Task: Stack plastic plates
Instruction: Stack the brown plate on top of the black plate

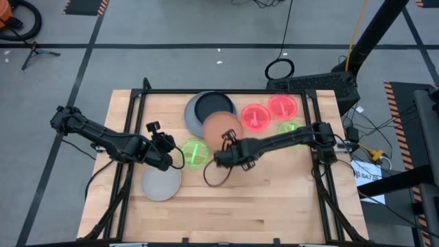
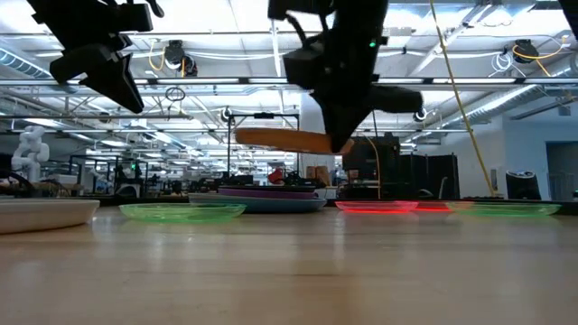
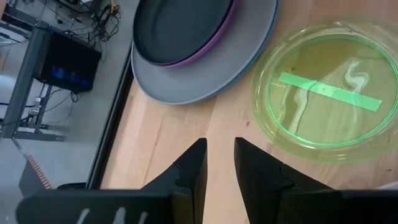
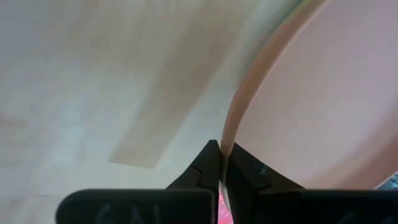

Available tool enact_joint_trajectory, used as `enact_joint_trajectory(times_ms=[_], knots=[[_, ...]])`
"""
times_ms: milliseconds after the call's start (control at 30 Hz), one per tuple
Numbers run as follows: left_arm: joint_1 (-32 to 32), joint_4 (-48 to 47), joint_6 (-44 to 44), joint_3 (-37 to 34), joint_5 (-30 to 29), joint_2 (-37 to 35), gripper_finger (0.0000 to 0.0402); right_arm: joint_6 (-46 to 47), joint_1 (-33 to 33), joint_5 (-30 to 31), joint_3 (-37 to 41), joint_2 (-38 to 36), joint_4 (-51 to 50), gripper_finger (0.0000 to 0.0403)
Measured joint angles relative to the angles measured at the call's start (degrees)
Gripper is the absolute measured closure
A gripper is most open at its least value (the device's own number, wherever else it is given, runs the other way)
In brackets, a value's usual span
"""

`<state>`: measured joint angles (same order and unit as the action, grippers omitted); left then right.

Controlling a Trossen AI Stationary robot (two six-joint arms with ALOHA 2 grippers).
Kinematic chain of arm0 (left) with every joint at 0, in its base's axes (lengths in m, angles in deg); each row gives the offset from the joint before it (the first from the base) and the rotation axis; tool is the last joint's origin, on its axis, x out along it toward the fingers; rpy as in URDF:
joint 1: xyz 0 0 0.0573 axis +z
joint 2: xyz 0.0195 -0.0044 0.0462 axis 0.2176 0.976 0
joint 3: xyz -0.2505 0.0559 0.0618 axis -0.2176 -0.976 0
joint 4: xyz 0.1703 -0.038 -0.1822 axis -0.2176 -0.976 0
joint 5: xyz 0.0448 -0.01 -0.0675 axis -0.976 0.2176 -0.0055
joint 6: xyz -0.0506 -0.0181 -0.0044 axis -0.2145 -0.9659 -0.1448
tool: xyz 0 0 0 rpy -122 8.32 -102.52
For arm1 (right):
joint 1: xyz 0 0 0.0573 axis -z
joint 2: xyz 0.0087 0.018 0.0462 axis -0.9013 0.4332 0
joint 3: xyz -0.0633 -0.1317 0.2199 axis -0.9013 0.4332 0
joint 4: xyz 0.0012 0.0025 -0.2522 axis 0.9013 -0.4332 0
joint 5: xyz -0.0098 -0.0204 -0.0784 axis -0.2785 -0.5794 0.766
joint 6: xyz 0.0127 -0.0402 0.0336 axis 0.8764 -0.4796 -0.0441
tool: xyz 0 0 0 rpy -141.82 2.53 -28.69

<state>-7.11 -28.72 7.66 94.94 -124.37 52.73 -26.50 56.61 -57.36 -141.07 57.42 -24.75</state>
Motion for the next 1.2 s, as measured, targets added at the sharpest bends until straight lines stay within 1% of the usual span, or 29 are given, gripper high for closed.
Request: enact_joint_trajectory(times_ms=[167,300,467,533,633,833,967,1133,1200], knots=[[0.0,0.0,0.4,0.0,0.0,0.0,0.0314,-8.7,5.6,-0.1,0.0,0.0,3.1,0.0398],[0.0,0.0,0.5,0.0,0.0,0.0,0.0314,-16.3,9.4,-0.1,0.0,0.0,8.1,0.0398],[0.0,0.0,0.9,0.0,0.0,0.0,0.0314,-21.7,13.4,-0.4,0.0,0.0,13.6,0.0397],[0.0,0.0,0.9,0.0,0.0,0.0,0.0314,-22.2,14.7,-0.9,0.0,0.0,14.9,0.0397],[0.0,0.0,0.9,0.0,0.0,0.0,0.0314,-21.9,16.2,-3.4,0.0,0.0,16.3,0.0397],[0.0,0.0,0.9,0.0,0.0,0.0,0.0314,-21.9,17.6,-3.9,0.0,0.0,17.2,0.0393],[0.0,0.0,0.9,0.0,0.0,0.0,0.0314,-21.7,18.3,-7.5,0.0,0.0,17.3,0.0385],[0.0,0.0,0.9,0.0,0.0,0.0,0.0314,-18.2,18.5,-10.9,0.0,0.0,17.5,0.0382],[0.0,0.0,0.9,0.0,0.0,0.0,0.0314,-15.4,18.6,-11.0,0.0,0.0,17.7,0.0381]])
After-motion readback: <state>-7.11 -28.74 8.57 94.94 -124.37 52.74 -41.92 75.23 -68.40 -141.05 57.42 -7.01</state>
